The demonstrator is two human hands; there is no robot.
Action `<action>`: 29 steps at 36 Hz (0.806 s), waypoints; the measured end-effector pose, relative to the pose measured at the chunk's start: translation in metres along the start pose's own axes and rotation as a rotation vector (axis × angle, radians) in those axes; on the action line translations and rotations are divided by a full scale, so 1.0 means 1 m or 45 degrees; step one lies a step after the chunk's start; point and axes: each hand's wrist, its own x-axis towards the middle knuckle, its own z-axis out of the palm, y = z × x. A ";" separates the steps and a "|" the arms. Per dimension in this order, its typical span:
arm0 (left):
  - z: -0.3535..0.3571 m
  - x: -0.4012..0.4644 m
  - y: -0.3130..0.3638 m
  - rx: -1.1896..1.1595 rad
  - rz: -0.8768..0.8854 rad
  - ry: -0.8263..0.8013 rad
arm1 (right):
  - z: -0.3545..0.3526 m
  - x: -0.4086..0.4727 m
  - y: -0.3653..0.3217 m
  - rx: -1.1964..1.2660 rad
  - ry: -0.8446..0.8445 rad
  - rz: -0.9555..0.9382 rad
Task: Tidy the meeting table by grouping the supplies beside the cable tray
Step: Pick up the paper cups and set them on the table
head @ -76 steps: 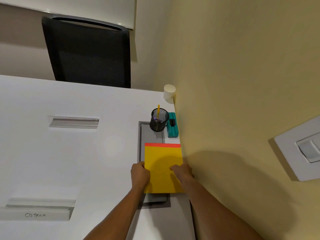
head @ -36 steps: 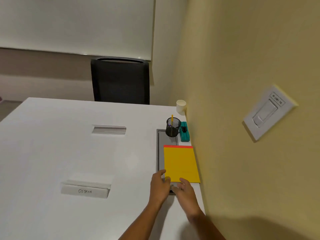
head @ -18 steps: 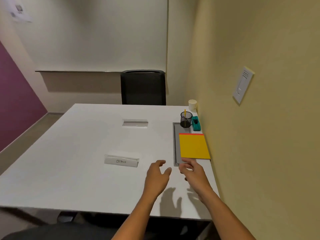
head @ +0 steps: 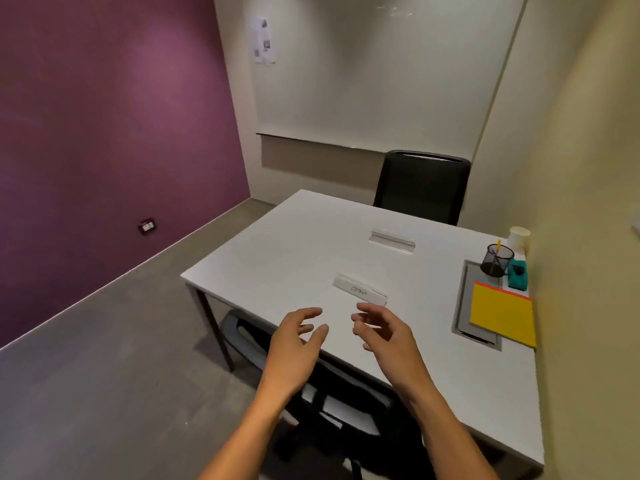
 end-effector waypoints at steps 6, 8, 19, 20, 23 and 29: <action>-0.085 -0.024 -0.021 0.026 -0.051 0.231 | 0.072 -0.015 -0.014 -0.012 -0.302 -0.068; -0.113 -0.031 -0.031 0.057 -0.073 0.291 | 0.099 -0.017 -0.018 -0.006 -0.379 -0.060; -0.284 -0.059 -0.105 0.084 -0.177 0.614 | 0.278 -0.017 -0.032 -0.037 -0.645 -0.070; -0.300 -0.059 -0.113 0.084 -0.187 0.629 | 0.296 -0.015 -0.034 -0.043 -0.656 -0.075; -0.352 -0.059 -0.137 0.085 -0.219 0.658 | 0.351 -0.010 -0.036 -0.038 -0.672 -0.067; -0.446 -0.060 -0.178 0.172 -0.279 0.699 | 0.460 0.001 -0.036 -0.027 -0.707 -0.065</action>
